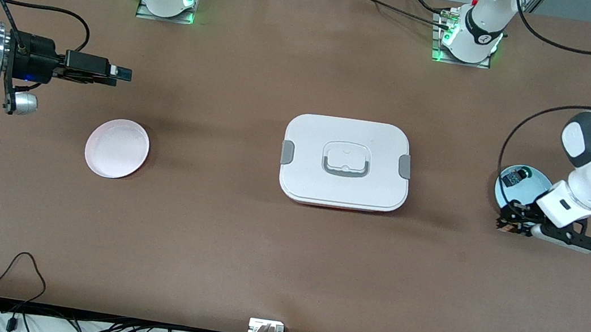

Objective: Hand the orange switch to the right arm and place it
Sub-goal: 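Close the left gripper on the orange switch and lift it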

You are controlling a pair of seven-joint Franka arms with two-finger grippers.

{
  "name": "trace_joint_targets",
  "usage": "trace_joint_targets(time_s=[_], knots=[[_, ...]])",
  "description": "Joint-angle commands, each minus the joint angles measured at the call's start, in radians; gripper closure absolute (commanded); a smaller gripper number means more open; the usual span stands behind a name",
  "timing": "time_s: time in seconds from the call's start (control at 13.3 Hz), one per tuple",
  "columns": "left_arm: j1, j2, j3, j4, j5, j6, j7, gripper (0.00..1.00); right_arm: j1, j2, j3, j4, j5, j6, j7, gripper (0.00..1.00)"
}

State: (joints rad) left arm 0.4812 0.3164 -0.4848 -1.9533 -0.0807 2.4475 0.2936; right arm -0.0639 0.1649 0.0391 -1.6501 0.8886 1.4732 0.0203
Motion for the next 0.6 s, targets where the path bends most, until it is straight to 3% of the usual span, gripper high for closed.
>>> trace_joint_targets(time_s=[0.0, 0.3, 0.53], knots=[[0.091, 0.019, -0.184, 0.149, -0.182, -0.160, 0.088, 1.00, -0.010, -0.019, 0.004, -0.080, 0.177, 0.016, -0.028, 0.00], [0.077, 0.091, -0.326, 0.359, -0.379, -0.191, 0.101, 1.00, 0.030, -0.016, 0.004, -0.149, 0.349, 0.074, -0.124, 0.00], [0.054, 0.107, -0.408, 0.408, -0.499, -0.141, 0.221, 1.00, 0.087, -0.012, 0.005, -0.165, 0.455, 0.125, -0.128, 0.00]])
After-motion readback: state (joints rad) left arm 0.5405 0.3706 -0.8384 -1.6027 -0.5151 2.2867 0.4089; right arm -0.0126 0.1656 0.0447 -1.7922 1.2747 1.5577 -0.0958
